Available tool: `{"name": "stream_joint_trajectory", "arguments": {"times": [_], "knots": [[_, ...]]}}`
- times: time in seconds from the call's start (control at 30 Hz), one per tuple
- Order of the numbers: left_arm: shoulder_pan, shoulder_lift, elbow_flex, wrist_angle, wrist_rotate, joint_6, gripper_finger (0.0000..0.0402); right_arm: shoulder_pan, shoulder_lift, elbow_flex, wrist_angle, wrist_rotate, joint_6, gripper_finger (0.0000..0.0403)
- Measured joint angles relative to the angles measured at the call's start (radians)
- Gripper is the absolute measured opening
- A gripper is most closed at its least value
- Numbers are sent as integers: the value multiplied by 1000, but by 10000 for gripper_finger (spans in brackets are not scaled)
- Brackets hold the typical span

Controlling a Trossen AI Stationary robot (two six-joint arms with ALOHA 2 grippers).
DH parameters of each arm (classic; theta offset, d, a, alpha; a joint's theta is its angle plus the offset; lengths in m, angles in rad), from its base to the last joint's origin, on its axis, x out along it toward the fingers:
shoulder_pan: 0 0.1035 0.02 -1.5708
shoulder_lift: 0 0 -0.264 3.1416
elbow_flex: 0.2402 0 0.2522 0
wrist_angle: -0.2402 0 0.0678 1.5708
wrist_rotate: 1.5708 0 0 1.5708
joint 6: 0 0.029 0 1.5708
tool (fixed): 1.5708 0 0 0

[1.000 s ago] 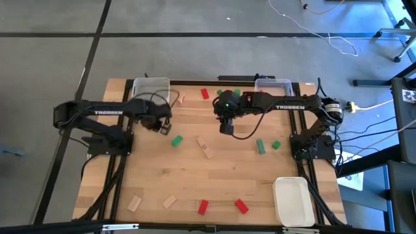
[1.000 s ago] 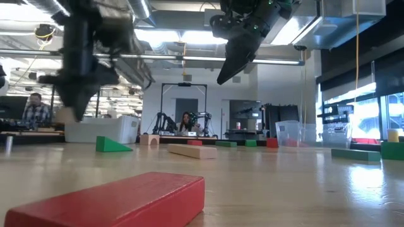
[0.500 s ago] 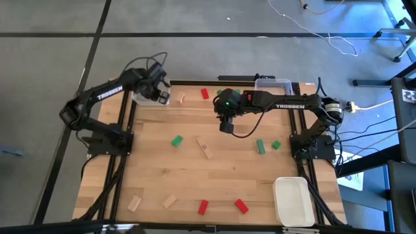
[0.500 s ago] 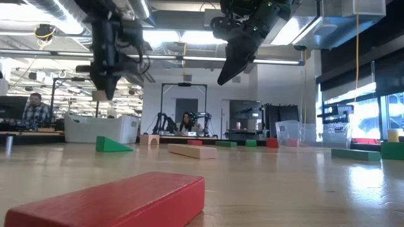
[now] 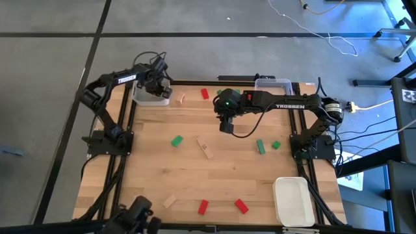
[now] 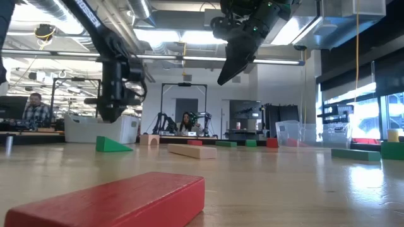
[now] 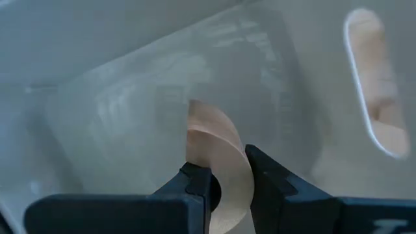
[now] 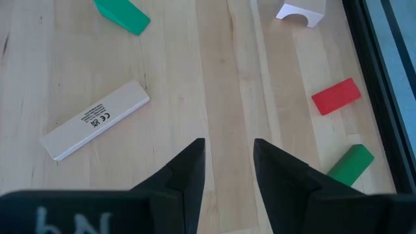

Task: Sort & place blocks by color
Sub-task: Put the light brown block into the gray bin

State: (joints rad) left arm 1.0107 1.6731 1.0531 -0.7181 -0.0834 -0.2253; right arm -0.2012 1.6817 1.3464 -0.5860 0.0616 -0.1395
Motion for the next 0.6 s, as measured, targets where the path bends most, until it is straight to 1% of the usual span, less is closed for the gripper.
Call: {"name": "stream_joint_trajectory", "arguments": {"times": [0.13, 0.2, 0.3, 0.4, 0.6], "knots": [[-1, 32, 0, 26, 0, 20, 57, 0, 0, 0, 0, 0, 0, 132], [-1, 36, 0, 34, -7, 38, 76, 0, 0, 0, 0, 0, 0, 132], [-1, 36, 0, 38, -30, 46, 115, 0, 0, 0, 0, 0, 0, 132], [-1, 36, 0, 50, -38, 45, 137, 0, 0, 0, 1, 0, 0, 132], [-1, 31, 19, 45, -27, 24, 142, 0, 0, 0, 1, 0, 4, 132]]}}
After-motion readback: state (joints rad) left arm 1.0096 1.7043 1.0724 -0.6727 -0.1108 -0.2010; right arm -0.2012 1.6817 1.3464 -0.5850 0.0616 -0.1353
